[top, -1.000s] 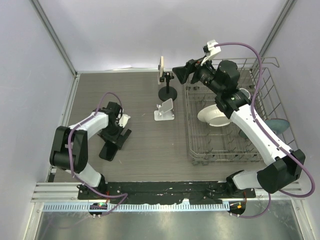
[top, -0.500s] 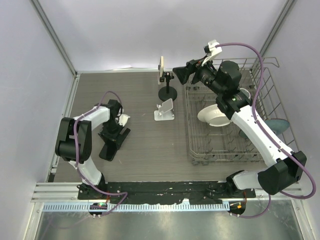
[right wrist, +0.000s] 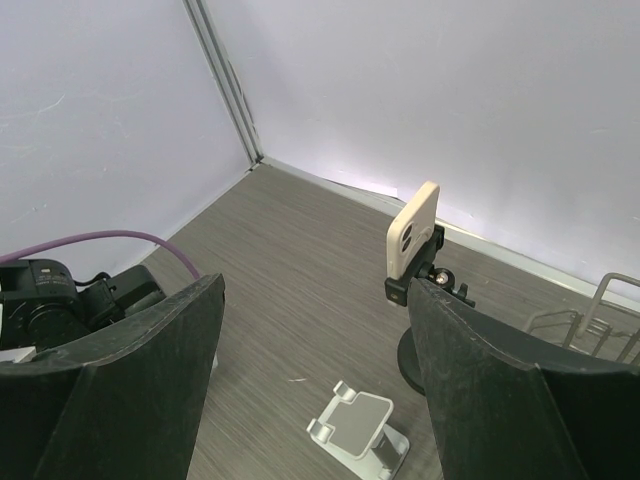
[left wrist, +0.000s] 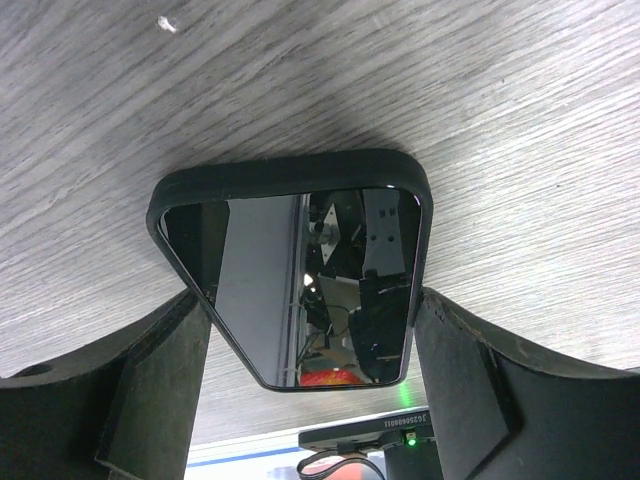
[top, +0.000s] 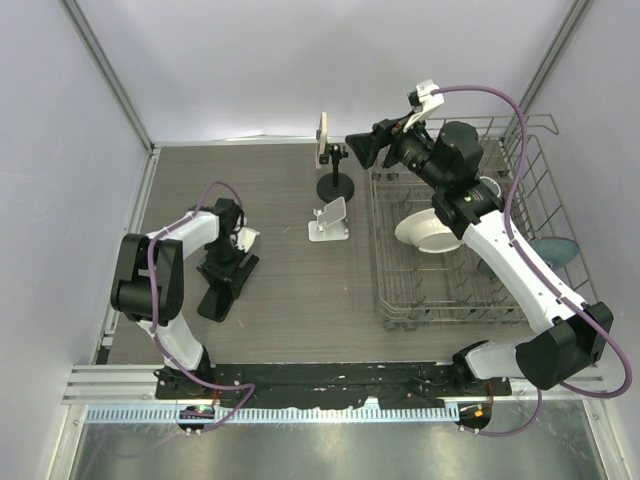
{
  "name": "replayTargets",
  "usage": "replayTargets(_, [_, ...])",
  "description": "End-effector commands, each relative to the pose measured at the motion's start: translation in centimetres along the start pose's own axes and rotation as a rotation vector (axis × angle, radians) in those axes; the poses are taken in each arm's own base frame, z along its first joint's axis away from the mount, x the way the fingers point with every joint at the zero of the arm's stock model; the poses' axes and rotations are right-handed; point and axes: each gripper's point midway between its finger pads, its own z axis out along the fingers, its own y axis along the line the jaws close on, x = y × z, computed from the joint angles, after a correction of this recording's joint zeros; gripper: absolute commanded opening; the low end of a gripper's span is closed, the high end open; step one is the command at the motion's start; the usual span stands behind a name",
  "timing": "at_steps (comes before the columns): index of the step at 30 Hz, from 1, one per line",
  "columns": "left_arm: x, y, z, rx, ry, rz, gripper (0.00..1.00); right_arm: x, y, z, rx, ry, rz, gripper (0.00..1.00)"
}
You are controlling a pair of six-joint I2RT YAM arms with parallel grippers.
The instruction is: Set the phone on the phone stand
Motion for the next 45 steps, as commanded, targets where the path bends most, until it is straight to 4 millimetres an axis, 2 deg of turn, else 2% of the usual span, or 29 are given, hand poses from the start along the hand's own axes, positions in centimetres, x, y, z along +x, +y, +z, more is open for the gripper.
replayTargets(1, [-2.7, -2.4, 0.5, 0.137, -0.153, 0.003, 0.03, -2.2, 0.2, 0.1, 0.000, -0.071, -0.005, 0.79])
replayTargets(2, [-2.8, -2.4, 0.1, 0.135, -0.170, 0.001, 0.00, -2.2, 0.2, 0.2, 0.000, -0.071, 0.010, 0.79])
replayTargets(12, [-4.3, -2.1, -4.3, 0.065, -0.376, -0.022, 0.00, -1.2, -0.4, 2.1, 0.017, -0.031, 0.092, 0.78])
replayTargets(14, [-4.6, -2.1, -5.1, 0.061, -0.415, -0.031, 0.00, -0.4, -0.7, 2.6, 0.027, -0.005, 0.111, 0.78])
replayTargets(16, [-5.0, -2.2, -6.1, 0.053, -0.465, -0.030, 0.00, -0.6, -0.7, 3.0, 0.029, -0.004, 0.133, 0.78])
replayTargets(17, [-5.2, -2.3, -6.4, 0.056, -0.483, -0.038, 0.00, 0.2, -1.0, 3.4, 0.035, 0.017, 0.151, 0.78])
replayTargets(18, [-5.5, -2.2, -7.2, 0.050, -0.517, -0.042, 0.00, 0.0, -0.9, 3.7, 0.034, 0.017, 0.161, 0.78])
replayTargets(21, [-6.0, -2.2, -8.6, 0.034, -0.588, -0.048, 0.00, 1.2, -1.0, 4.9, 0.033, 0.063, 0.218, 0.78])
replayTargets(23, [-6.2, -2.1, -9.1, 0.028, -0.618, -0.054, 0.00, 1.4, -0.7, 5.5, 0.012, 0.076, 0.253, 0.77])
replayTargets(24, [-6.3, -2.1, -9.2, 0.028, -0.631, -0.053, 0.00, 2.7, -0.9, 6.0, 0.013, 0.116, 0.275, 0.77])
replayTargets(28, [-6.7, -2.1, -10.0, 0.015, -0.693, -0.055, 0.00, 4.2, 0.1, 7.0, -0.051, 0.171, 0.321, 0.77])
replayTargets(30, [-7.0, -2.3, -10.1, 0.017, -0.719, -0.056, 0.00, 4.5, 0.8, 7.2, -0.088, 0.186, 0.340, 0.76])
replayTargets(32, [-7.4, -2.4, -10.7, 0.011, -0.760, -0.046, 0.00, 5.8, 1.6, 7.5, -0.130, 0.232, 0.357, 0.75])
replayTargets(34, [-7.3, -2.7, -10.5, 0.014, -0.772, -0.040, 0.00, 8.5, 2.7, 7.5, -0.151, 0.307, 0.357, 0.74])
replayTargets(36, [-7.6, -2.8, -10.8, 0.012, -0.801, -0.029, 0.00, 10.0, 3.6, 7.5, -0.152, 0.353, 0.351, 0.73])
replayTargets(37, [-7.6, -2.9, -11.0, 0.013, -0.809, -0.019, 0.00, 10.7, 4.9, 7.4, -0.165, 0.381, 0.351, 0.73])
replayTargets(39, [-7.6, -3.1, -11.2, 0.010, -0.831, -0.001, 0.00, 11.7, 5.9, 7.1, -0.163, 0.407, 0.362, 0.73])
replayTargets(40, [-7.6, -3.1, -11.3, 0.008, -0.838, 0.001, 0.00, 12.4, 7.5, 6.9, -0.188, 0.426, 0.361, 0.74])
replayTargets(41, [-7.7, -3.1, -11.5, 0.004, -0.848, 0.012, 0.00, 13.1, 8.1, 6.8, -0.191, 0.441, 0.362, 0.74])
replayTargets(43, [-7.7, -3.5, -11.8, 0.010, -0.871, 0.028, 0.00, 15.3, 9.2, 6.5, -0.176, 0.482, 0.364, 0.74])
replayTargets(44, [-7.8, -3.7, -12.1, 0.009, -0.886, 0.043, 0.00, 16.4, 11.2, 6.1, -0.200, 0.506, 0.361, 0.73])
replayTargets(45, [-7.9, -4.1, -12.4, 0.019, -0.903, 0.056, 0.00, 18.1, 11.8, 5.7, -0.198, 0.538, 0.365, 0.73])
